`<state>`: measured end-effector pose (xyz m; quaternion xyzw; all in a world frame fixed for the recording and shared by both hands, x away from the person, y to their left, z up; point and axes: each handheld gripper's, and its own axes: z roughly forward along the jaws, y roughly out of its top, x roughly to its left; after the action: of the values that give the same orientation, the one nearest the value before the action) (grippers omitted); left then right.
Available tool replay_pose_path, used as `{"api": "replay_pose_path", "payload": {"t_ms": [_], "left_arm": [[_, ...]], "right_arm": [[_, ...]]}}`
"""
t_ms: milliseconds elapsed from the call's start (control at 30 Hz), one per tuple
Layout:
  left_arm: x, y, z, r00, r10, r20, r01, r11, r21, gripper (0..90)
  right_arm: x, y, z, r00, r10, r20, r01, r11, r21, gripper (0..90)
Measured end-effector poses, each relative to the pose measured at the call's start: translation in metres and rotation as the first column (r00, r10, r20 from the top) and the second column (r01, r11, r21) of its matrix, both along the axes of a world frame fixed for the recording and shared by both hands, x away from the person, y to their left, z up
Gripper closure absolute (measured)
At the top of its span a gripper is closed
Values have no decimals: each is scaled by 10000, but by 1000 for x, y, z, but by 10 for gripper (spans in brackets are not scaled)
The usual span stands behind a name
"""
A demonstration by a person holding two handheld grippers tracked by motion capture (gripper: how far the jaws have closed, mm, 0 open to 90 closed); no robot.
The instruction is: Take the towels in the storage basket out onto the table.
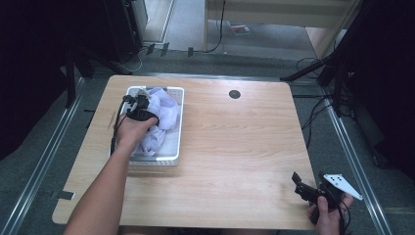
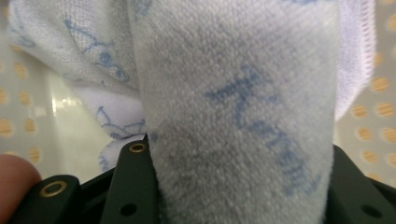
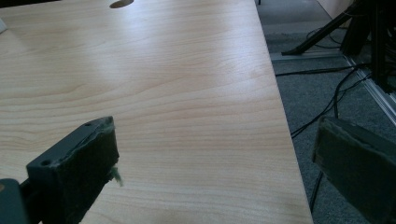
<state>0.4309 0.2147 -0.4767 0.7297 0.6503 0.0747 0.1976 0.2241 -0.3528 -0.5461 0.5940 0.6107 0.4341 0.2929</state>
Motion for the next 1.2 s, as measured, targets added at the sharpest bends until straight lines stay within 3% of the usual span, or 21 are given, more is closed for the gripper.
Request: {"api": "replay_pose_path", "payload": {"t_ms": [267, 600, 767, 1067, 1200], "left_arm": [[-3, 3, 26, 9999, -99, -25, 99, 9999, -127, 563], [-4, 1, 71, 9986, -179, 507, 181, 9998, -42, 557], [-6, -2, 81, 9979, -333, 550, 339, 9994, -110, 553], [-6, -22, 97, 9939, -820, 742, 822, 9966, -4, 550], [-5, -40, 104, 9902, -1166, 773, 1160, 9932, 121, 550]], "right_arm": [[0, 0, 0, 10000, -41, -17, 41, 10000, 36, 6], [0, 0, 0, 10000, -44, -23, 44, 10000, 42, 6], [0, 0, 0, 10000, -23, 0, 23, 10000, -15, 6], [0, 2, 0, 10000, -57, -9, 56, 9998, -206, 4], [0, 2, 0, 10000, -88, 21, 88, 9997, -233, 4]]}}
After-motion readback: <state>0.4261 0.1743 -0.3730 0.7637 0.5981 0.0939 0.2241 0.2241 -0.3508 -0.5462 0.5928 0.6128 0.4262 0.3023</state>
